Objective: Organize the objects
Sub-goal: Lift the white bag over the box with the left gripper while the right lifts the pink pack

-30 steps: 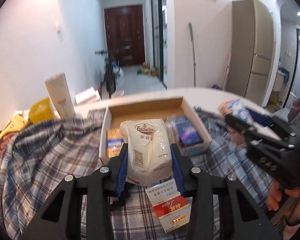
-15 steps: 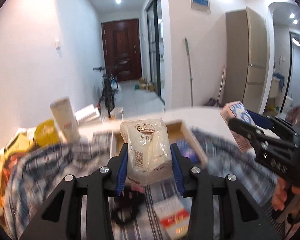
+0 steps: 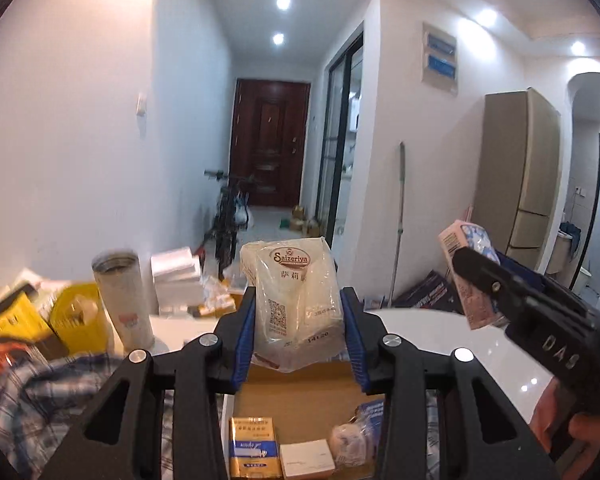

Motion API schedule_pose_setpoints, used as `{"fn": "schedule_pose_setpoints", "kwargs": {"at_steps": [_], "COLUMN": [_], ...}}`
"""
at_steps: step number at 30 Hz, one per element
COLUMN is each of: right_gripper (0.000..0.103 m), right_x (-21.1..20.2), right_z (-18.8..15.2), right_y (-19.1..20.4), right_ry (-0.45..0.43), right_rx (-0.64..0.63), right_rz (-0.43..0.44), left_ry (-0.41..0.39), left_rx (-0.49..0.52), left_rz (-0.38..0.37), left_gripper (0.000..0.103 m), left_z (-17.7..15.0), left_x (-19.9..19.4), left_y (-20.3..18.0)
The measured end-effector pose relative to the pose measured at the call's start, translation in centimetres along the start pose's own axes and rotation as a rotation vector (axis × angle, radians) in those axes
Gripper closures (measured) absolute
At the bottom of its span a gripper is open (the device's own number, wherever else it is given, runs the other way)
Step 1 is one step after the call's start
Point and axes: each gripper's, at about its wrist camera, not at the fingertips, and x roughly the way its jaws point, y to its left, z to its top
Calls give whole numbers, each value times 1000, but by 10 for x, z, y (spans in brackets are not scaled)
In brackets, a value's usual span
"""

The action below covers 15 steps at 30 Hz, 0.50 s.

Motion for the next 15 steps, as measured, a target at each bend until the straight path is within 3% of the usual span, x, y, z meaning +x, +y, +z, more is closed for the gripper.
{"fn": "schedule_pose_setpoints", "kwargs": {"at_steps": [2,4,10,15], "right_gripper": [54,54,54,54], "right_x": [19,37,73,83], "right_z": [-12,-30,-65,-83], "right_y": [-6,-16,-34,-47], "right_ry": [57,114,195,256], "right_rx": [31,82,23,46], "right_rz": [25,45,-53,-56], "left_ry": [81,162,216,300], "left_rx": [-70,-89,59,29], "left_rz": [12,-26,98,58], "left_gripper": [61,61,61,61], "left_z": [-18,-30,-57,-75], "left_x": [31,60,101,121], "left_y": [16,24,26,36]}}
